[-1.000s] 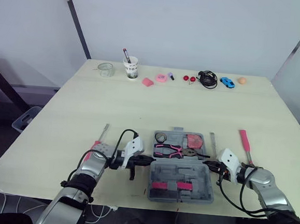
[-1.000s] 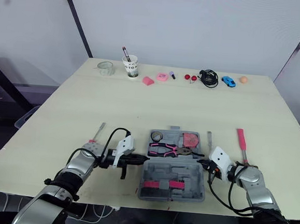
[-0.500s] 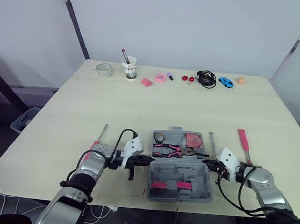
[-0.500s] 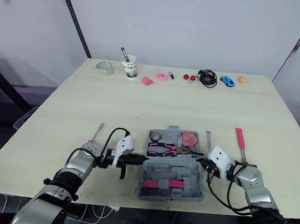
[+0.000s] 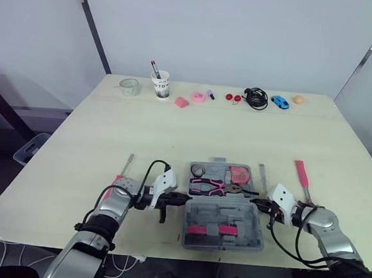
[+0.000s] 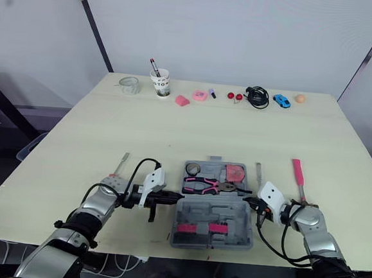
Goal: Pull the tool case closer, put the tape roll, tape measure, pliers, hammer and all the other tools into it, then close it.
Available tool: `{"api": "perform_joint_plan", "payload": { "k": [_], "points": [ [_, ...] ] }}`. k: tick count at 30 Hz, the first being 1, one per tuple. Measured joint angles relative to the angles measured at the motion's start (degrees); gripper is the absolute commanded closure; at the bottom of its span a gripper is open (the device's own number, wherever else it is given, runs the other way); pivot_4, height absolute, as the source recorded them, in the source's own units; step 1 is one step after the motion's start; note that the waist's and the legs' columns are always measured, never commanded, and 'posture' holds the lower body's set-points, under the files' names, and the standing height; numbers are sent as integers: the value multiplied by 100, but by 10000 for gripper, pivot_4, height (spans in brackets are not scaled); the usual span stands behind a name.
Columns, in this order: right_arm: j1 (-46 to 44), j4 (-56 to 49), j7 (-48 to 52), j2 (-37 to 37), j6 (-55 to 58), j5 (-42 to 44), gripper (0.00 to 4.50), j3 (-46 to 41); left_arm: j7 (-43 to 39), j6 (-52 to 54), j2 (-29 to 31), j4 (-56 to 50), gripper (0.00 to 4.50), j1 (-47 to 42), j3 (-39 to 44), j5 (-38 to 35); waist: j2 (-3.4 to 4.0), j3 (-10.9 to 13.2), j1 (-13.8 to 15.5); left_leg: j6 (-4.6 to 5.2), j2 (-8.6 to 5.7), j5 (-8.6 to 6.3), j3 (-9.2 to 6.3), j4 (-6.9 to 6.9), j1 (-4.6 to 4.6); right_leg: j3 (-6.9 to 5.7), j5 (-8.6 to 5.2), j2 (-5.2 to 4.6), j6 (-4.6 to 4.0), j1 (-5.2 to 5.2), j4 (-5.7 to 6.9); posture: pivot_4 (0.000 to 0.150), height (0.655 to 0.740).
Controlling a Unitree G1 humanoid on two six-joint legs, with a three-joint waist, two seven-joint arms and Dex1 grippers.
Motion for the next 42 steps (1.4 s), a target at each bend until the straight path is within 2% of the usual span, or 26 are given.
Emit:
{"api": "perform_joint_plan", "payload": {
  "k": [42],
  "points": [
    [17,-209,94,156,296,-51,45000,70,-35,-183,135,358,44509,-179,43,0,0,0,-35,0,10,0,8,0,13,13,-1,13,-2,-5,21,1500,7400]
  ]
}}
